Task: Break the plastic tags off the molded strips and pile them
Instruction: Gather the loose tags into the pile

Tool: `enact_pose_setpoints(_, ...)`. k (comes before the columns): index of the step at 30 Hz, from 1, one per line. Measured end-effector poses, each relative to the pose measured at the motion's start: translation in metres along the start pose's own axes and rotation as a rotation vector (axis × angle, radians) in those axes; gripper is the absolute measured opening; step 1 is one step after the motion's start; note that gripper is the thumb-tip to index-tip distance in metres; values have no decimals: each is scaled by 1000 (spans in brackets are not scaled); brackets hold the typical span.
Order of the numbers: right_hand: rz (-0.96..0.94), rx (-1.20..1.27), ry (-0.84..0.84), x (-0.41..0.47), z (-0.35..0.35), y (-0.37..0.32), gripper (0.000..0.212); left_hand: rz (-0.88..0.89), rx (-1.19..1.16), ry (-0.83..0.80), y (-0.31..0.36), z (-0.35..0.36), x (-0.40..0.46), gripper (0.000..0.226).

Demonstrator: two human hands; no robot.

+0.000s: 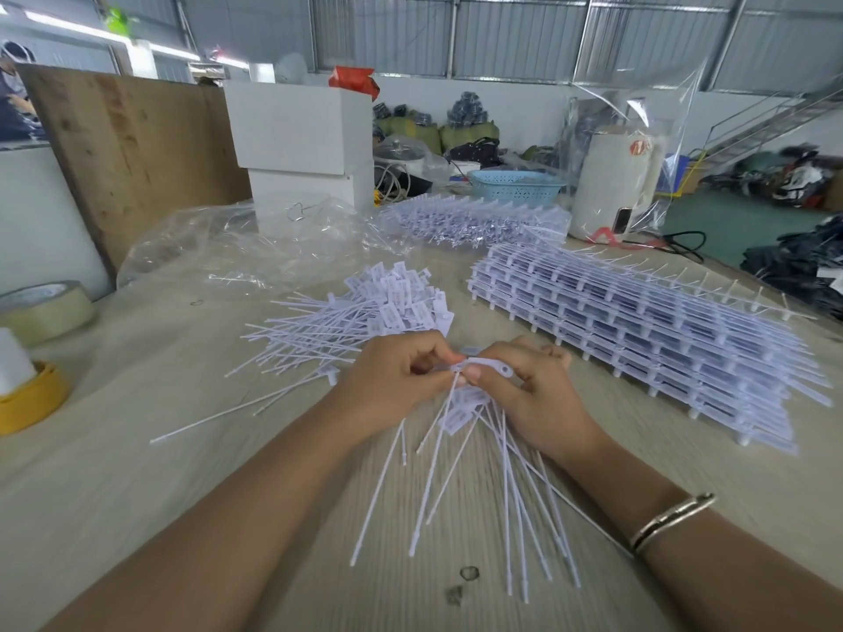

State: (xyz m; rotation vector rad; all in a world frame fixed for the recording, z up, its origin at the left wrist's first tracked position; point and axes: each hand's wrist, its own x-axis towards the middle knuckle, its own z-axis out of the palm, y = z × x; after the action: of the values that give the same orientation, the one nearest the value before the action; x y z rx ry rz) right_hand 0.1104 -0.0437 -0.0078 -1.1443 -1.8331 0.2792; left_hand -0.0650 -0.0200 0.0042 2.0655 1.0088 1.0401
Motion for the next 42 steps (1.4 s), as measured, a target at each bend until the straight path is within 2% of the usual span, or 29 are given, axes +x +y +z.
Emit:
enact_pose_setpoints(4,-41,-12,-2,1,1,3,22,-87,-215,-64,4,1,-4,11)
enact_pose_setpoints(6,-22,81,-13,2,0,3,20,-76,-190,-41,4,2,-3,7)
enact_pose_setpoints(8,37,279,-12,2,0,3,17,-63,-173,-55,6,1,0,4)
enact_pose_setpoints(11,129,638,-65,3,-2,2,18,-81,-309,-126,7,0,3,1)
enact_pose_setpoints(13,210,868,31,5,-10,5,18,-111,-472,-124,6,-3,0,3)
enact_pose_setpoints(14,242,898,96,6,-16,9,18,-122,-511,-98,4,-5,-1,3)
enact_pose_setpoints(16,262,654,115,6,-25,16,16,-114,-347,23,-3,-8,-3,9)
enact_pose_setpoints(18,283,324,14,6,-21,20,17,-67,-55,141,-10,-8,-1,16)
enact_pose_setpoints(21,268,-91,-87,11,-11,21,12,36,269,211,-15,-5,2,16)
enact_pose_setpoints(23,268,-269,-141,10,-9,22,39,85,390,242,-16,-3,3,25)
enact_pose_setpoints(24,254,-303,-111,8,-8,20,48,89,430,253,-16,-1,4,31)
enact_pose_setpoints(27,152,-269,49,6,-3,8,45,124,506,258,-11,7,4,48)
enact_pose_setpoints(29,131,-250,-5,8,5,3,39,176,525,258,-5,14,5,52)
enact_pose_setpoints(32,159,-150,-151,8,10,2,9,263,517,200,2,23,2,51)
enact_pose_setpoints(34,191,83,-158,7,7,5,17,306,503,114,3,23,0,48)
enact_pose_setpoints(36,262,267,-81,8,0,7,23,265,420,61,1,18,-1,42)
enact_pose_setpoints(39,365,312,63,11,-9,8,22,188,380,51,-5,4,-3,36)
enact_pose_setpoints(42,415,339,71,8,-6,5,20,219,526,68,-6,3,-3,29)
